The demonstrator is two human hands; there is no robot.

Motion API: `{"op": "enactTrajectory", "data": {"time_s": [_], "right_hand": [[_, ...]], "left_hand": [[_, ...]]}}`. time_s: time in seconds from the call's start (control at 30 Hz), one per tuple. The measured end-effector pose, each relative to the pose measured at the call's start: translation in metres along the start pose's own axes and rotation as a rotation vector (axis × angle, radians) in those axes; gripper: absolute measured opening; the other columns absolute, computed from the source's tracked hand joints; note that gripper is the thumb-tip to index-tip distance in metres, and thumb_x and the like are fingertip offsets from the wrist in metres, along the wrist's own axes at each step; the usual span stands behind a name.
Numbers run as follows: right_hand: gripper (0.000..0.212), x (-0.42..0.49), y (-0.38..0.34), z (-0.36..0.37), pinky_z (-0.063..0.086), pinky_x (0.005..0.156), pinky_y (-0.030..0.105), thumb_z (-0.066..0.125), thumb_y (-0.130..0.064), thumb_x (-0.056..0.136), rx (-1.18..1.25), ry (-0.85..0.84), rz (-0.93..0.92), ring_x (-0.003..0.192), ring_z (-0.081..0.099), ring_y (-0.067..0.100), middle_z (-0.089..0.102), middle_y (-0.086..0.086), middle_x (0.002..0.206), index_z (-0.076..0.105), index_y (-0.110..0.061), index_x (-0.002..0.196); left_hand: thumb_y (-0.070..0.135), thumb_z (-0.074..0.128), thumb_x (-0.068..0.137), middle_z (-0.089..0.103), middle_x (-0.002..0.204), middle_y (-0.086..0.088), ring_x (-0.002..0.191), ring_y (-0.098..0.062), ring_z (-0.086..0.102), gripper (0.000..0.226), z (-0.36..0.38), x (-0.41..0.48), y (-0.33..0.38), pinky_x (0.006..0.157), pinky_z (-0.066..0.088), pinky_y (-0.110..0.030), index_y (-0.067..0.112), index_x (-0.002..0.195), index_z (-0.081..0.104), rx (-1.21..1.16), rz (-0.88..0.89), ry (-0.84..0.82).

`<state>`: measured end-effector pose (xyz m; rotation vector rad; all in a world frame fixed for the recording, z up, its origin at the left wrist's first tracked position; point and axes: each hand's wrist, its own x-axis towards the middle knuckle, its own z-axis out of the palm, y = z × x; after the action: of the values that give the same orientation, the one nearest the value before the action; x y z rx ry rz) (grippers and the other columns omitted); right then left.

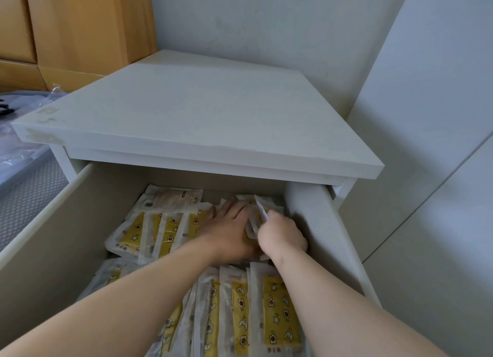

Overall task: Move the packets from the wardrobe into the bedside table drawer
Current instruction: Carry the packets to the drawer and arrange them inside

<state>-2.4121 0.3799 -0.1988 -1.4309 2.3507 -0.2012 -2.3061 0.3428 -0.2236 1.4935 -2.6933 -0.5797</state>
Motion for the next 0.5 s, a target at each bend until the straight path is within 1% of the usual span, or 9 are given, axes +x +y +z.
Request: {"op": "enactTrajectory", "data": {"time_s": [0.07, 0.17, 0.2, 0.27, 0.3, 0.33, 0.4, 0.5], "right_hand": [[0.031, -0.001, 0.0, -0.002, 0.046, 0.069, 0.032, 0.038, -0.008, 0.097, 0.023, -0.007, 0.031, 0.099, 0.06, 0.024, 0.059, 0.007, 0.113, 0.046, -0.014, 0.126], [0.042, -0.006, 0.0, -0.002, 0.045, 0.069, 0.034, 0.038, -0.01, 0.097, -0.037, -0.016, -0.007, 0.102, 0.059, 0.025, 0.055, 0.01, 0.12, 0.03, -0.015, 0.137], [0.05, -0.006, 0.0, -0.002, 0.045, 0.071, 0.035, 0.039, -0.01, 0.096, -0.052, -0.054, -0.025, 0.105, 0.058, 0.027, 0.053, 0.011, 0.125, 0.022, -0.017, 0.143], [0.072, -0.008, 0.0, -0.002, 0.048, 0.077, 0.036, 0.043, -0.009, 0.094, -0.07, -0.19, -0.041, 0.109, 0.056, 0.028, 0.045, 0.013, 0.135, 0.0, -0.025, 0.15], [0.082, -0.009, 0.001, -0.001, 0.05, 0.083, 0.037, 0.046, -0.009, 0.092, -0.088, -0.253, -0.042, 0.112, 0.055, 0.03, 0.042, 0.014, 0.139, -0.009, -0.028, 0.15], [0.087, -0.009, 0.002, 0.0, 0.051, 0.089, 0.04, 0.048, -0.008, 0.091, -0.111, -0.292, -0.044, 0.115, 0.054, 0.031, 0.038, 0.015, 0.142, -0.014, -0.03, 0.149], [0.09, -0.01, 0.004, 0.0, 0.049, 0.094, 0.042, 0.048, -0.004, 0.09, -0.156, -0.29, -0.058, 0.119, 0.051, 0.032, 0.032, 0.015, 0.146, -0.013, -0.031, 0.149], [0.085, -0.012, 0.007, -0.004, 0.05, 0.092, 0.04, 0.048, 0.003, 0.088, -0.209, -0.21, -0.106, 0.122, 0.048, 0.03, 0.029, 0.014, 0.149, 0.0, -0.028, 0.151]], "left_hand": [[0.058, 0.049, 0.088, -0.001, 0.16, 0.006, 0.147, -0.017, -0.007, 0.087, 0.006, 0.002, 0.001, 0.119, -0.003, -0.045, 0.024, 0.151, 0.0, 0.055, -0.005, -0.066], [0.051, 0.039, 0.095, -0.001, 0.16, 0.007, 0.147, -0.016, -0.008, 0.075, 0.015, 0.002, -0.003, 0.118, -0.004, -0.044, 0.024, 0.152, -0.001, 0.148, 0.024, -0.027], [0.049, 0.037, 0.096, -0.001, 0.16, 0.007, 0.147, -0.016, -0.008, 0.071, 0.016, 0.001, -0.005, 0.118, -0.004, -0.043, 0.024, 0.152, 0.0, 0.155, 0.034, -0.016], [0.045, 0.037, 0.097, 0.002, 0.16, 0.008, 0.147, -0.015, -0.008, 0.066, 0.017, -0.001, -0.009, 0.118, -0.003, -0.042, 0.025, 0.152, 0.005, 0.15, 0.053, 0.008], [0.043, 0.038, 0.098, 0.004, 0.16, 0.008, 0.147, -0.014, -0.007, 0.064, 0.016, -0.001, -0.011, 0.118, -0.002, -0.041, 0.024, 0.151, 0.008, 0.144, 0.065, 0.024], [0.041, 0.038, 0.098, 0.007, 0.159, 0.008, 0.147, -0.014, -0.006, 0.062, 0.015, -0.001, -0.012, 0.118, -0.001, -0.04, 0.024, 0.151, 0.012, 0.136, 0.076, 0.037], [0.038, 0.039, 0.098, 0.01, 0.159, 0.008, 0.147, -0.013, -0.005, 0.056, 0.014, -0.002, -0.013, 0.118, 0.001, -0.039, 0.024, 0.149, 0.02, 0.12, 0.096, 0.04], [0.036, 0.04, 0.099, 0.009, 0.159, 0.007, 0.147, -0.013, -0.003, 0.052, 0.011, -0.004, -0.015, 0.118, 0.001, -0.035, 0.024, 0.147, 0.026, 0.089, 0.112, 0.018]]}}
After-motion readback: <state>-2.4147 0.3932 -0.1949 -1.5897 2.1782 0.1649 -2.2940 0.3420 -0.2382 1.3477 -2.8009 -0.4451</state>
